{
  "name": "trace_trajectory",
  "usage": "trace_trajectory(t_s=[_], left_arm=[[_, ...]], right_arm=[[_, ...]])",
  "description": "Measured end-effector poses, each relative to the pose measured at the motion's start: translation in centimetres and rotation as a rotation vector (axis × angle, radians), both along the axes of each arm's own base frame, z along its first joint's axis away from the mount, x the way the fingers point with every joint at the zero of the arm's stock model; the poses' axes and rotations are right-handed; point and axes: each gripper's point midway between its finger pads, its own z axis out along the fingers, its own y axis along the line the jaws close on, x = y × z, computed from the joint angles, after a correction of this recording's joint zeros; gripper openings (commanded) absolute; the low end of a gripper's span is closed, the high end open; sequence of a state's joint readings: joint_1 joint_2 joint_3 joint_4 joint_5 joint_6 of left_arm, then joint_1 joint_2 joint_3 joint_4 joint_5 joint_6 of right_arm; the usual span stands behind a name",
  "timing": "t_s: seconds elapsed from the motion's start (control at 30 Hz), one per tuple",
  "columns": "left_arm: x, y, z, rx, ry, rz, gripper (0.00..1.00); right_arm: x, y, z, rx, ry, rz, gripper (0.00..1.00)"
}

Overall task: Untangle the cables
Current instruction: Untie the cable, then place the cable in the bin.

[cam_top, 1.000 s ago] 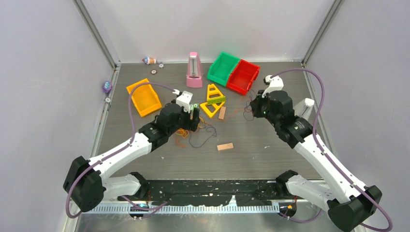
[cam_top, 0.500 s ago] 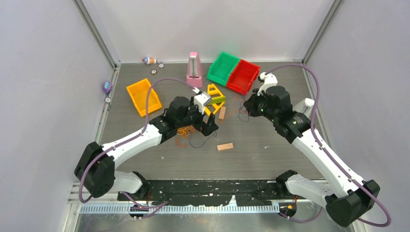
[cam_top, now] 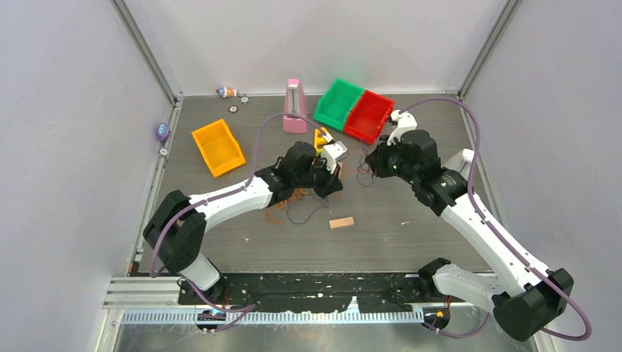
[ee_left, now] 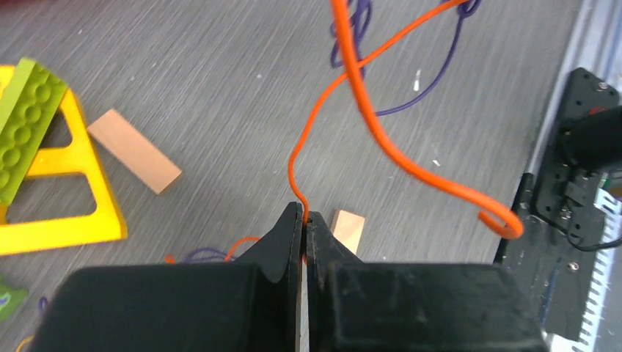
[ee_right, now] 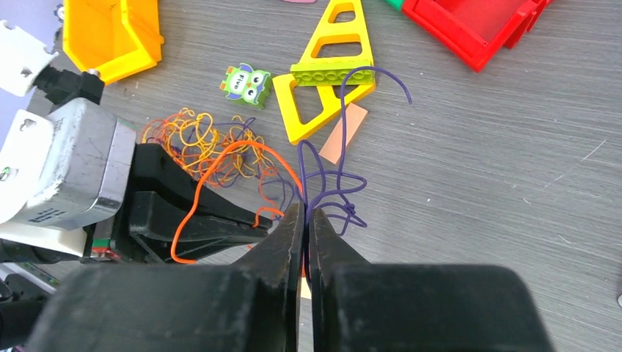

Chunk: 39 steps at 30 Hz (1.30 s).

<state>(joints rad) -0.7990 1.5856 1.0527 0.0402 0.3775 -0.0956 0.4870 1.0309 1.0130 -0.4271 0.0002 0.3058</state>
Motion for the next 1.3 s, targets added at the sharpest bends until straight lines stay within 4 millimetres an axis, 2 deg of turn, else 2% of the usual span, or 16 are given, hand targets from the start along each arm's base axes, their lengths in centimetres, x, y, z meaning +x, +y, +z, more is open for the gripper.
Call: trace_trajectory(t_s=[0.03, 0.07, 0.1, 0.17, 0.23, 0.4, 0.57, 0.6, 0.73, 0.83, 1.0, 1.1, 1.27, 1.3], left_arm=[[0.2, 0.2, -0.4, 0.015, 0.002, 0.019, 0.0], [0.4, 0.5, -0.8, 0.027, 0.003, 0.037, 0.0], [0.6, 0.9, -1.0, 0.034, 0.002, 0.057, 0.0], [1.0, 2.0, -1.5, 0.046, 0.013, 0.103, 0.0], [1.3, 3.2, -1.9, 0.052, 0.027, 0.14, 0.0], [1.9, 4.6, -2.7, 0.056, 0.066, 0.193, 0.0], [1.9, 5.4, -3.8, 0.056, 0.116, 0.234, 0.0], [1.9, 5.7, -4.1, 0.057, 0.126, 0.248, 0.0], [2.9, 8.1, -5.6, 0.071, 0.18, 0.343, 0.0], [3.9, 9.4, -5.8, 0.068, 0.193, 0.406, 0.0], [4.4, 10.3, -5.4, 0.059, 0.186, 0.454, 0.0], [4.4, 10.5, -5.0, 0.053, 0.175, 0.465, 0.0], [4.5, 10.8, -4.7, 0.051, 0.161, 0.48, 0.0], [4.4, 10.9, -4.7, 0.052, 0.161, 0.481, 0.0]], right_arm=[[0.1, -0.1, -0.3, -0.002, 0.005, -0.007, 0.28], [0.2, -0.1, -0.6, -0.007, 0.01, -0.015, 0.39], [0.4, -0.3, -1.2, -0.016, 0.021, -0.027, 0.64], [0.6, -0.5, -2.8, -0.034, 0.057, -0.048, 0.81], [0.6, -0.7, -4.8, -0.059, 0.101, -0.066, 0.85], [-0.5, -1.5, -11.3, -0.134, 0.233, -0.074, 0.85], [-1.3, -1.7, -14.6, -0.163, 0.289, -0.069, 0.92], [-1.3, -1.8, -15.1, -0.17, 0.298, -0.071, 0.99], [-0.6, -2.3, -16.8, -0.216, 0.322, -0.098, 0.95], [-0.1, -2.7, -18.5, -0.285, 0.359, -0.122, 0.99], [1.5, -2.6, -20.0, -0.385, 0.382, -0.144, 0.87], [2.6, -2.5, -20.7, -0.425, 0.389, -0.153, 0.75], [3.6, -2.6, -22.7, -0.482, 0.427, -0.175, 0.67], [3.7, -2.6, -23.1, -0.484, 0.435, -0.18, 0.53]])
